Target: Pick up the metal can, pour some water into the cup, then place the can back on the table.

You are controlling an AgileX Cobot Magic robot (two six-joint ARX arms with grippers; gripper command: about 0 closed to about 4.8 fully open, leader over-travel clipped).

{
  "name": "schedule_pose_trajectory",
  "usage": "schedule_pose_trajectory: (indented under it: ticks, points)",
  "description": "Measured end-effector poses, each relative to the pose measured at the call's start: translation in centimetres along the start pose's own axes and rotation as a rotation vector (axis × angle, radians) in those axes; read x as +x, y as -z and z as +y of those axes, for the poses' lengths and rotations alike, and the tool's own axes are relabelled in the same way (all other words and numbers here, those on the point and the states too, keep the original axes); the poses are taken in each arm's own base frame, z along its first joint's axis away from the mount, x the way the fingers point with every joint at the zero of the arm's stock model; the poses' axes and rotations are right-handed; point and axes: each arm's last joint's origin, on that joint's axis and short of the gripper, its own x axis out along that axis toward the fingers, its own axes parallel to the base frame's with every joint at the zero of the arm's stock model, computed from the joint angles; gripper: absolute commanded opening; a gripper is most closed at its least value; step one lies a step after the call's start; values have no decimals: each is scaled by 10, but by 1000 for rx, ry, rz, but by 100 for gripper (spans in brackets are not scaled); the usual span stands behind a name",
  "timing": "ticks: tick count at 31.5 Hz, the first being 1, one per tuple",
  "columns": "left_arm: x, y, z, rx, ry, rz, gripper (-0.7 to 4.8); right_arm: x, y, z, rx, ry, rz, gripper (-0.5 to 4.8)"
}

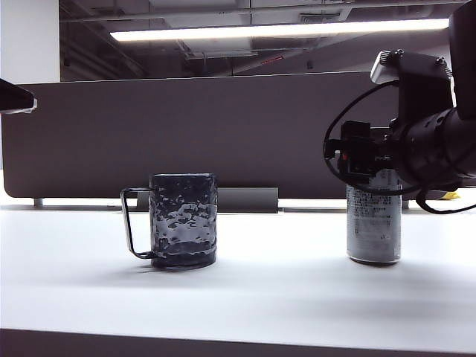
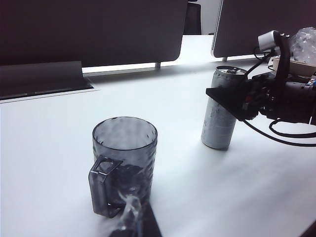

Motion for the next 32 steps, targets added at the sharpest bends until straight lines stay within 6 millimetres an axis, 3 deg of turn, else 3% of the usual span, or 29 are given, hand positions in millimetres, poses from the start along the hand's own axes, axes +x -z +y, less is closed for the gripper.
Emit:
schedule_pose_trajectory:
  ticks: [17, 24, 32]
  points:
    - [0, 0, 0, 0, 0, 0, -5, 0, 0, 0, -1, -7, 1, 260]
    - [0, 0, 0, 0, 0, 0, -5, 1, 0, 3, 1, -103, 4, 261]
    - [0, 0, 0, 0, 0, 0, -5, 24, -20, 19, -30, -245, -31, 260]
